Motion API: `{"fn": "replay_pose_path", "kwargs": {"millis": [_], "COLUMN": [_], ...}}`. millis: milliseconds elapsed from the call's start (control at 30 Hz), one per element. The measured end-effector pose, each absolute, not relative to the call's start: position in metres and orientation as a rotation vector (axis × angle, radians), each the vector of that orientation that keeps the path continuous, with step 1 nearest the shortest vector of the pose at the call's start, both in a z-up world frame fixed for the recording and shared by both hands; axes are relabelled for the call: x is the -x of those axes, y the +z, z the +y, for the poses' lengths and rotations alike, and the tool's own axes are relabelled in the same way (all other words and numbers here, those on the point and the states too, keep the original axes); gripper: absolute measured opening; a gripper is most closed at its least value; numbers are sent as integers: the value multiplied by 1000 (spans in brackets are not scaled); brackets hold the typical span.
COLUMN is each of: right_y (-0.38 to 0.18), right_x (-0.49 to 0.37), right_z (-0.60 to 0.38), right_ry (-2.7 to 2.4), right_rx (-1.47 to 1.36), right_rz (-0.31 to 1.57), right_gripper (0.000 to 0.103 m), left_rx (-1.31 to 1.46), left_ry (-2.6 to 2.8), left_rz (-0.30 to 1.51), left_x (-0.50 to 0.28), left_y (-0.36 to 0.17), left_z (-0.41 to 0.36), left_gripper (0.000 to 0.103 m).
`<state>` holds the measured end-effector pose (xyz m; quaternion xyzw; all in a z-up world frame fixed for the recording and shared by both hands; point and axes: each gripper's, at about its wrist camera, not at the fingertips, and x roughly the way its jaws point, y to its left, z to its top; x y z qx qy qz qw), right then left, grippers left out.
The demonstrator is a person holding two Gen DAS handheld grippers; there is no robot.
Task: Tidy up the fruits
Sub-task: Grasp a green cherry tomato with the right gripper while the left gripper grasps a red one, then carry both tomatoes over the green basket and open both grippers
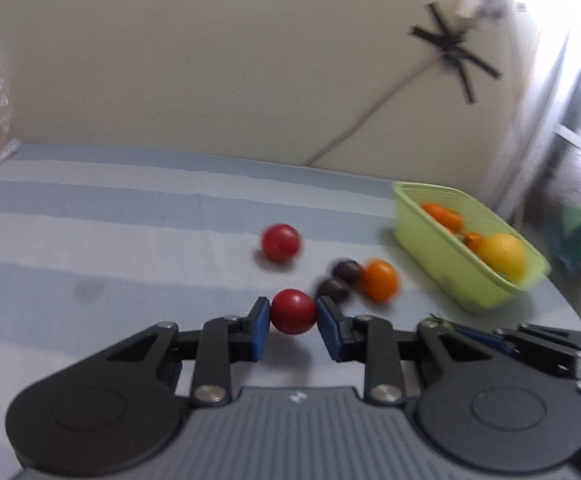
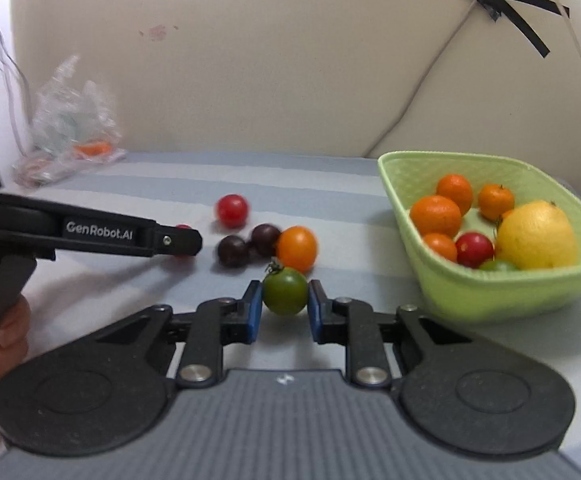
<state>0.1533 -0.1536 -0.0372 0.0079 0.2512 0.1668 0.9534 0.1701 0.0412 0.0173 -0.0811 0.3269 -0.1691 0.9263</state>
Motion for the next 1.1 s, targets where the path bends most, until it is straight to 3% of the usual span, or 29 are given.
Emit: {"fn": "replay_pose_path", "kwargs": {"millis": [233, 633, 833, 1000, 1100], "right_y": [-39, -57, -57, -58, -58], "right_x": [-87, -49, -44, -36, -37], "right_z": [-165, -182, -179, -180, -181], "right_ry": [370, 291, 282, 282, 287], "right_rx": [18, 84, 98, 111, 105], "right_rz": [464, 483, 468, 456, 457], "right_gripper": [27, 30, 32, 32, 31], "left_rx": [76, -27, -40, -55, -52], "left_ry": [-458, -499, -471, -465, -460], "left_rz": [625, 656, 631, 641, 648], "left_x": [-93, -63, -53, -54, -57], "left_y": [25, 10, 14, 11, 9], "left_z": [9, -32, -31, -33, -35], "left_gripper": [27, 28, 45, 42, 33]}}
